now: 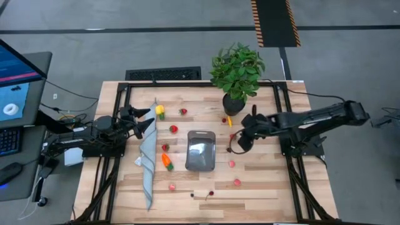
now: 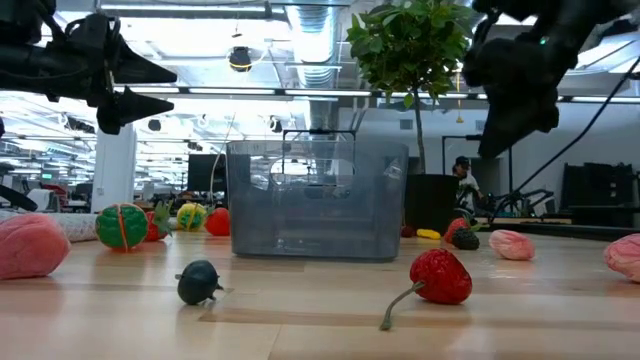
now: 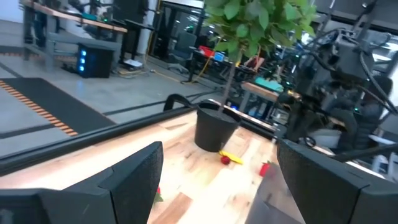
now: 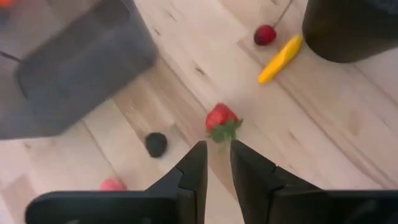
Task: Pick and placing Produce into tupperware
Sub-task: Put the strawberry into the bin
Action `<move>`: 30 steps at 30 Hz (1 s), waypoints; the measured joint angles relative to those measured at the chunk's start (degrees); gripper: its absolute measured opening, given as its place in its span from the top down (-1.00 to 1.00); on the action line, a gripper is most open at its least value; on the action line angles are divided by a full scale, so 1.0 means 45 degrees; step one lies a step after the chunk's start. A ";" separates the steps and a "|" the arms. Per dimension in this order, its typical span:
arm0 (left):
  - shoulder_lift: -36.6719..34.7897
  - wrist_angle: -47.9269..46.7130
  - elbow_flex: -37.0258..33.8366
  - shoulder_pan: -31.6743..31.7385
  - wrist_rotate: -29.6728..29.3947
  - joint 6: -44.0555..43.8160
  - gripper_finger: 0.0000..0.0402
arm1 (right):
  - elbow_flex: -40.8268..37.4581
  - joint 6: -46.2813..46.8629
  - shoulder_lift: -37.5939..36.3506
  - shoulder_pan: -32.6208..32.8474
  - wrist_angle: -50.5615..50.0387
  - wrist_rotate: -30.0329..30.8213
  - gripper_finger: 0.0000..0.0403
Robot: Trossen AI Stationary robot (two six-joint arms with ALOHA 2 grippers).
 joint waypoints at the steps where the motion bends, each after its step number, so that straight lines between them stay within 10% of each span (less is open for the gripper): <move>1: 0.0000 -0.0005 0.0000 0.0000 -0.0021 0.0000 -0.53 | 0.0004 0.0000 0.0212 0.0070 0.0245 0.0014 0.56; 30: 0.0000 0.0194 0.0010 0.0000 -0.0129 0.0058 -0.53 | -0.0318 0.0405 0.2348 -0.0015 0.0755 -0.1098 -0.30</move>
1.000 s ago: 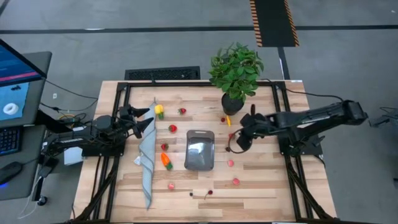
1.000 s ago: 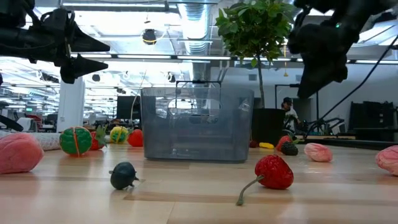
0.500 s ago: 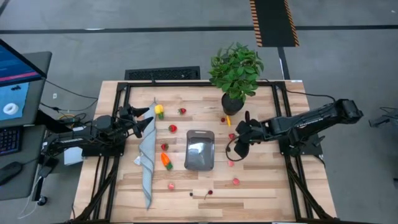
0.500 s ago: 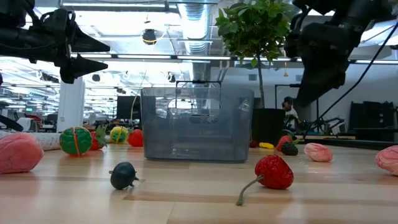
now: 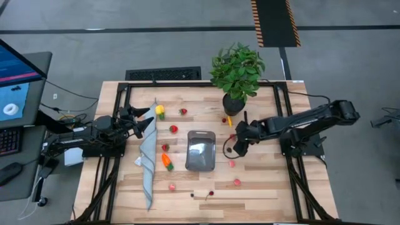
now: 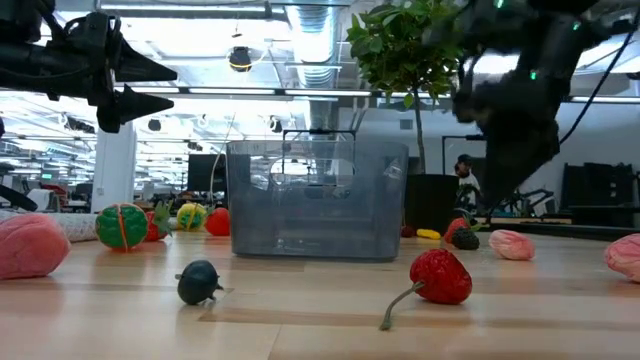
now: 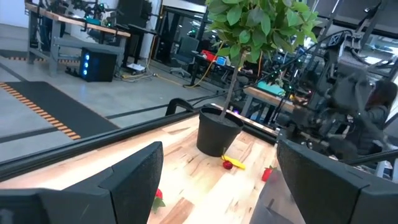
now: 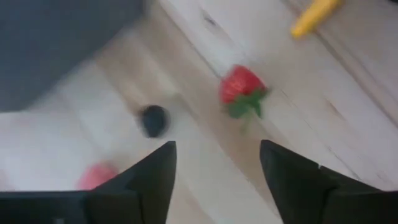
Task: Pick and placing Produce into tupperware
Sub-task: Put the strawberry into the bin
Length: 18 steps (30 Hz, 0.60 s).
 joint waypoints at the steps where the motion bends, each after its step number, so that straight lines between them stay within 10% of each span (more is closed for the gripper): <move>1: 0.0000 0.0000 0.0000 0.0000 -0.0005 0.0000 -0.53 | -0.0014 -0.0062 0.0254 -0.0006 -0.0017 0.0001 -0.32; 18: 0.0000 -0.0005 0.0000 -0.0004 -0.0002 -0.0049 -0.53 | -0.0012 -0.1167 0.2014 -0.0045 0.0715 0.0432 -0.29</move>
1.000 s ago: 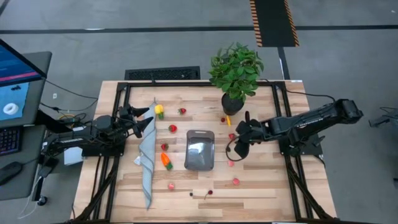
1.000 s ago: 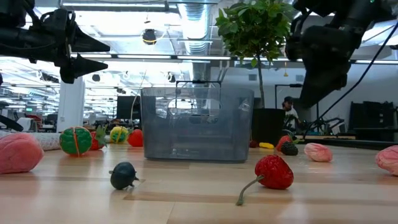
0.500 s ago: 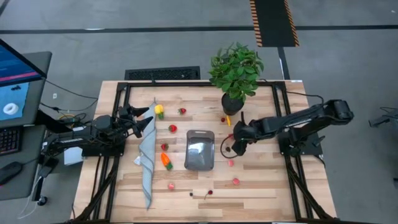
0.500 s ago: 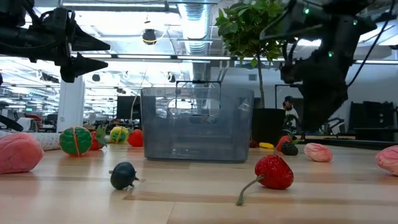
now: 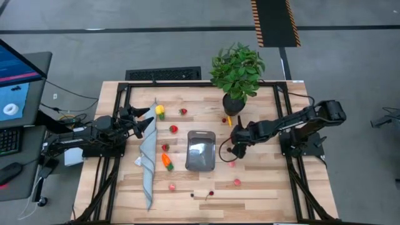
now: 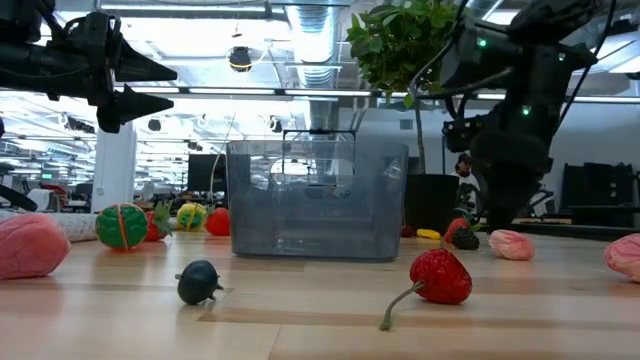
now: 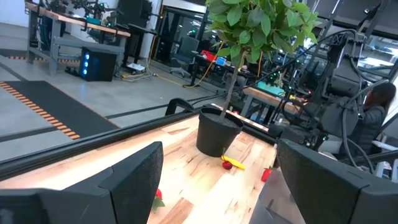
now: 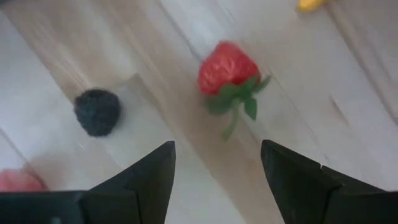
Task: Pick and placing Produce into tupperware
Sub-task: Put the strawberry into the bin
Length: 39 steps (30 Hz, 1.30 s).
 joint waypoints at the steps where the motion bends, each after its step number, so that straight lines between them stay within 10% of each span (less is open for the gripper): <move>1: 0.0000 0.0000 0.0000 0.0004 0.0002 0.0000 -0.53 | 0.0001 -0.0095 -0.0009 -0.0056 0.0200 -0.0015 -0.29; 13: 0.0000 0.0000 0.0000 0.0000 0.0002 0.0000 -0.53 | 0.0010 -0.0501 0.0030 -0.0498 0.0226 -0.0024 -0.22; 30: 0.0000 -0.0005 0.0000 0.0000 -0.0002 0.0029 -0.53 | 0.0010 -0.0666 0.0035 -0.0632 0.0281 -0.0010 0.91; 39: 0.0000 -0.0005 0.0000 0.0001 -0.0003 0.0068 -0.53 | 0.0010 -0.0652 0.0027 -0.0627 0.0552 -0.0020 0.92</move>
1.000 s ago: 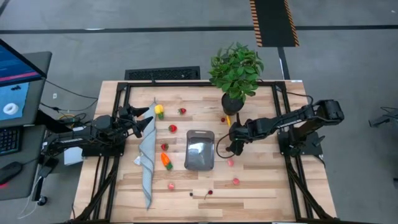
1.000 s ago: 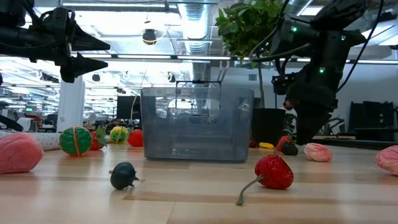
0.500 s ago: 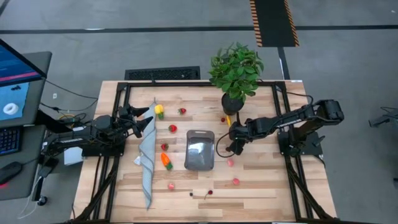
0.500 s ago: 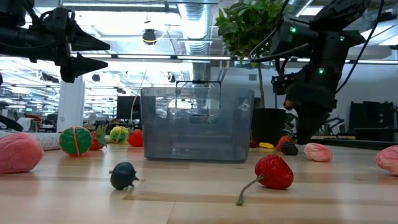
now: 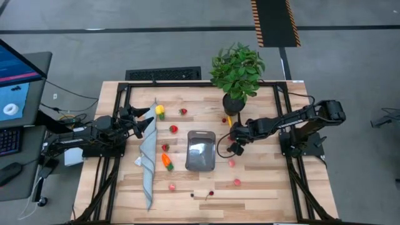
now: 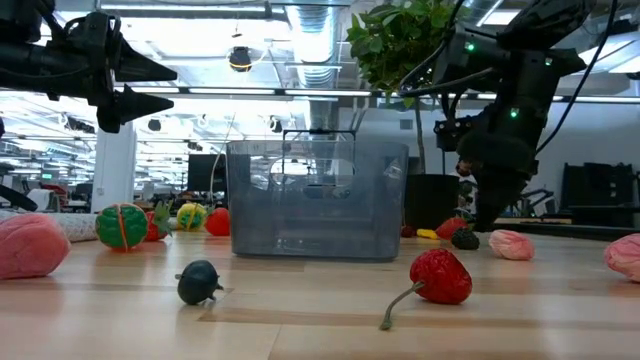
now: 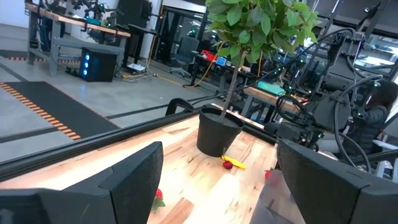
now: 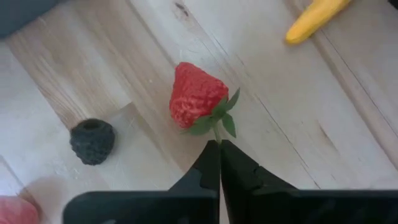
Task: Pick and placing Produce into tupperware
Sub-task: Put the strawberry into the bin
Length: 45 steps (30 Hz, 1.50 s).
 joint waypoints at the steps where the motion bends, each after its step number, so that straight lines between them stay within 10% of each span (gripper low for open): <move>1: 0.0000 0.0000 0.0000 -0.0002 0.0000 0.0005 -0.53 | 0.0004 0.0001 -0.0020 0.0000 0.0068 -0.0008 0.95; 45: -0.0005 0.0081 0.0000 -0.0007 0.0010 0.0097 -0.53 | 0.5886 -0.2299 0.2107 0.2278 -0.0053 0.0593 0.95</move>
